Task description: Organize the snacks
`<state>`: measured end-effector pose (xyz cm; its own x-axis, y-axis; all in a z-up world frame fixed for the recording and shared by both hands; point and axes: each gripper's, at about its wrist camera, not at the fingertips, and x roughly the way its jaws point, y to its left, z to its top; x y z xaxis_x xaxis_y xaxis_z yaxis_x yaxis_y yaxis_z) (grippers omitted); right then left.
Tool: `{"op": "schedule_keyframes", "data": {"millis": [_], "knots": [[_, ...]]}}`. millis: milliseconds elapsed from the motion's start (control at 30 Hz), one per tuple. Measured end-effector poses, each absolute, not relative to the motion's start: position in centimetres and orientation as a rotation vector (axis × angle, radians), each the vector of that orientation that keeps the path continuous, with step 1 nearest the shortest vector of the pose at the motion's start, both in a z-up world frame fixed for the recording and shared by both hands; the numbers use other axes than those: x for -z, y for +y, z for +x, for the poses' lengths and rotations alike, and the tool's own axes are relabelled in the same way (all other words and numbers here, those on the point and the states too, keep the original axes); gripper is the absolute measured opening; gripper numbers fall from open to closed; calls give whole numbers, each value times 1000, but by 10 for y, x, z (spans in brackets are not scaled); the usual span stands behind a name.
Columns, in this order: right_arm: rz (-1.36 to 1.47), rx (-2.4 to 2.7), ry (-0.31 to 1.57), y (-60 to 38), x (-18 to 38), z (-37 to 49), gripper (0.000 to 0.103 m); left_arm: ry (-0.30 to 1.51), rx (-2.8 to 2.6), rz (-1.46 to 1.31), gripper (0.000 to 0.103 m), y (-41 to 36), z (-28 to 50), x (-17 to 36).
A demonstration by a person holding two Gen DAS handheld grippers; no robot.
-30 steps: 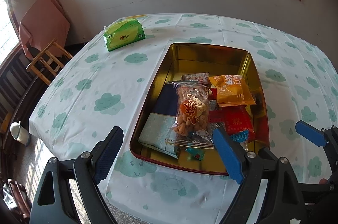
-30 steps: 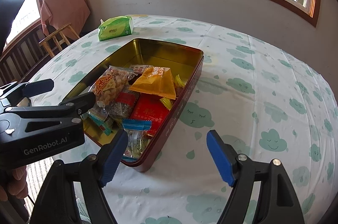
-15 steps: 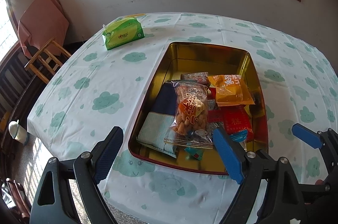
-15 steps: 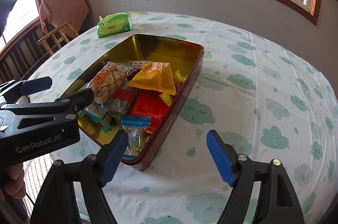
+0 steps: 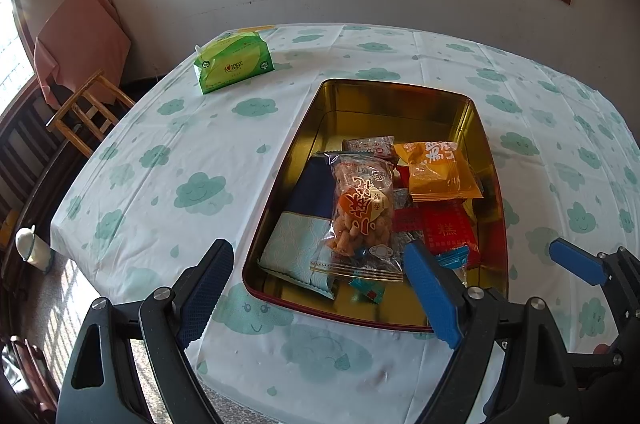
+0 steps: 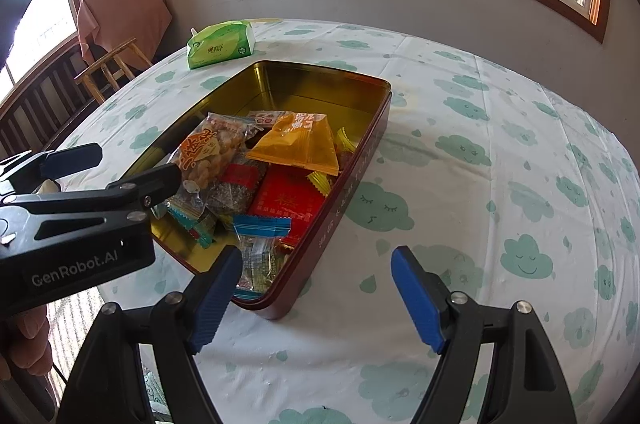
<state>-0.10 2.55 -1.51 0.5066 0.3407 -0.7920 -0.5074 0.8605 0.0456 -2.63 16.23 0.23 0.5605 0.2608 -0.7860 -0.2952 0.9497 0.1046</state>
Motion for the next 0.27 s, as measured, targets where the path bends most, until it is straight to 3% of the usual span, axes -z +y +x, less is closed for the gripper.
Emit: {"op": "schedule_keyframes", "data": {"millis": [267], "knots": [[-201,-514,906,25,15,-2,79,922,-319,-49,85,161,-27,-1]]}}
